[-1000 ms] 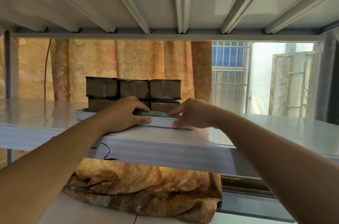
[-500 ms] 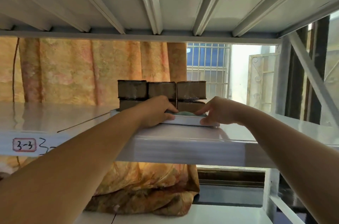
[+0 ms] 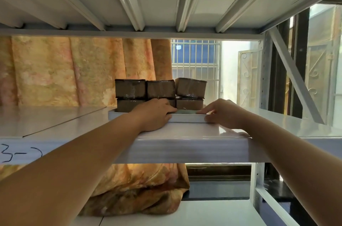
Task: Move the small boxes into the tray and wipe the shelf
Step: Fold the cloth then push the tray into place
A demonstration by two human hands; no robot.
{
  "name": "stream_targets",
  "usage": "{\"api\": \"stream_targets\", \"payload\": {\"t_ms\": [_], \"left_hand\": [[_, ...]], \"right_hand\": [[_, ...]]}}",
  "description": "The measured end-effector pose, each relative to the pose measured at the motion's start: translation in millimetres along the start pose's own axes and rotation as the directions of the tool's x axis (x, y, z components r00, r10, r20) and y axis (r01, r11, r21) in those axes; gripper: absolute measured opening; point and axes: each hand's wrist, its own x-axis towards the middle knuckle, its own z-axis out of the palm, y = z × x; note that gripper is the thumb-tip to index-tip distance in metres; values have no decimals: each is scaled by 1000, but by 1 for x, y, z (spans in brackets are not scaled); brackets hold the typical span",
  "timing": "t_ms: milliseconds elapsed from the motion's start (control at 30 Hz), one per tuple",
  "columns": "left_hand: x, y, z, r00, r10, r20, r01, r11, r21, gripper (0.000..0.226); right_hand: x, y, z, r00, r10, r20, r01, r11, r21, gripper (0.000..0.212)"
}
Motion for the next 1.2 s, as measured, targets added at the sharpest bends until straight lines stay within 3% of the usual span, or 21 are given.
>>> {"api": "stream_targets", "payload": {"t_ms": [300, 567, 667, 767, 933, 1000, 1133, 1200], "left_hand": [[-9, 1, 0, 995, -31, -100, 29, 999, -21, 40], [-8, -1, 0, 999, -33, 22, 33, 999, -11, 42], [-10, 0, -1, 998, -47, 32, 47, 999, -15, 42], [-13, 4, -3, 998, -63, -20, 62, 997, -45, 41], [-15, 10, -10, 989, -144, -42, 144, 990, -9, 38], [-12, 19, -17, 977, -207, -45, 207, 978, -16, 36], [7, 44, -39, 965, -249, -83, 241, 966, -98, 36], [14, 55, -49, 958, -286, -34, 283, 957, -68, 39]], "right_hand": [[-4, 1, 4, 999, -9, -42, 9, 1000, 16, 32], [-5, -9, 3, 1000, -1, -25, -2, 992, -124, 30], [-2, -15, 10, 997, 27, -71, -40, 981, -191, 29], [-5, -19, 15, 993, 63, -98, -77, 986, -149, 28], [-11, -22, 6, 939, 126, -319, -173, 977, -124, 27], [-9, -25, -1, 920, 182, -347, -242, 960, -140, 26], [-3, -36, -19, 918, 227, -325, -288, 945, -154, 20], [0, -44, -26, 944, 205, -260, -264, 940, -215, 18]]}}
